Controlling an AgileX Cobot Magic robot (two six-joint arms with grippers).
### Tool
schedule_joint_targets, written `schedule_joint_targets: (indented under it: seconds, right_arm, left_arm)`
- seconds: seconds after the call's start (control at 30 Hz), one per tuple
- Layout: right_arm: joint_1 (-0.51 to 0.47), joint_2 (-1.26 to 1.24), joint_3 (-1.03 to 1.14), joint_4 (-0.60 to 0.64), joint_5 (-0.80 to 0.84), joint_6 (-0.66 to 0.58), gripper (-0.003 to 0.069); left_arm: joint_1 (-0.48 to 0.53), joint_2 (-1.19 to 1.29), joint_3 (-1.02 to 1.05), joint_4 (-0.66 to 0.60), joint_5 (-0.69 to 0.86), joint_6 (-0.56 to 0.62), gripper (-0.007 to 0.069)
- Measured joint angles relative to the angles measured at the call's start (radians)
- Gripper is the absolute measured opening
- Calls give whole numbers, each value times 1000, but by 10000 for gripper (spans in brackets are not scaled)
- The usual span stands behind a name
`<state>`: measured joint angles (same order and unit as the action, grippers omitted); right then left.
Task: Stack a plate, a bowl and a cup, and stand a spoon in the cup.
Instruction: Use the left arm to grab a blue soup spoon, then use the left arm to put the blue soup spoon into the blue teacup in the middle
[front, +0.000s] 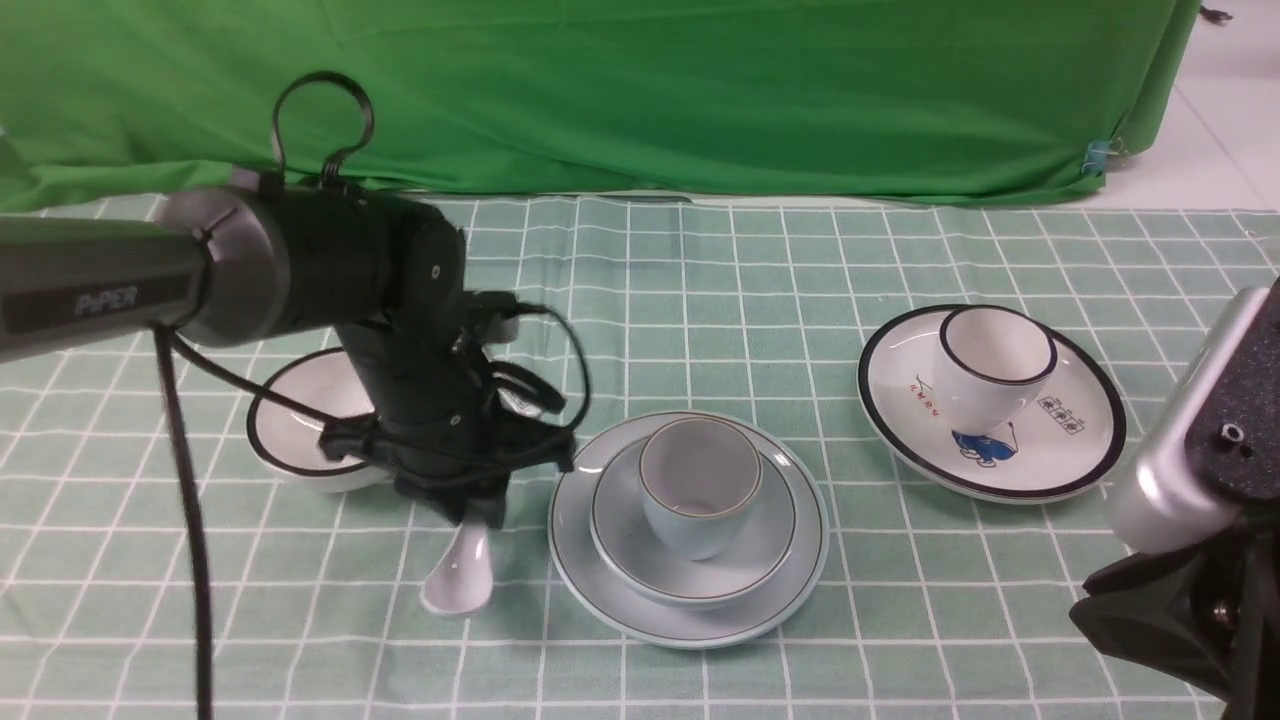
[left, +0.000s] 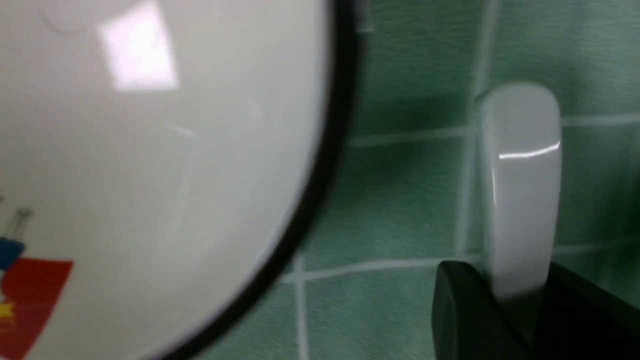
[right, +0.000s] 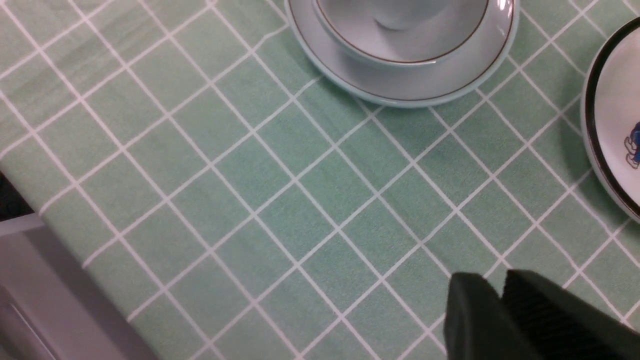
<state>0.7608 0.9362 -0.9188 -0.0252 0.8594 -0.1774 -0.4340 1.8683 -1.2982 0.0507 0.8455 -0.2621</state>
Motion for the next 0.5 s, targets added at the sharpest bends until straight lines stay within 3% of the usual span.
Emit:
schedule_joint_targets:
  seconds: [0.2,0.27,0.37,0.43,0.47,0.5]
  right_arm:
    - [0,0,0,0,0,-3,123]
    - [0,0,0,0,0,-4,123]
    - [0,0,0,0,-1,-4,124]
    - [0,0,0,0,-1,-4,124]
    - [0,0,0,0,-1,-4,124]
    - [0,0,0,0,-1,-4,124]
  left_arm:
    - [-174,-226,3,129,-13,-32,132]
    - [-225,-309,29,147,-111,-35,132]
    - [-279,-404,112,153,-364,-5,132]
    - [-314,-457,227,153,-675,22,132]
    - [-314,-459,238,153,-701,22,132]
    - [-324,-466,312,160,-920,31,132]
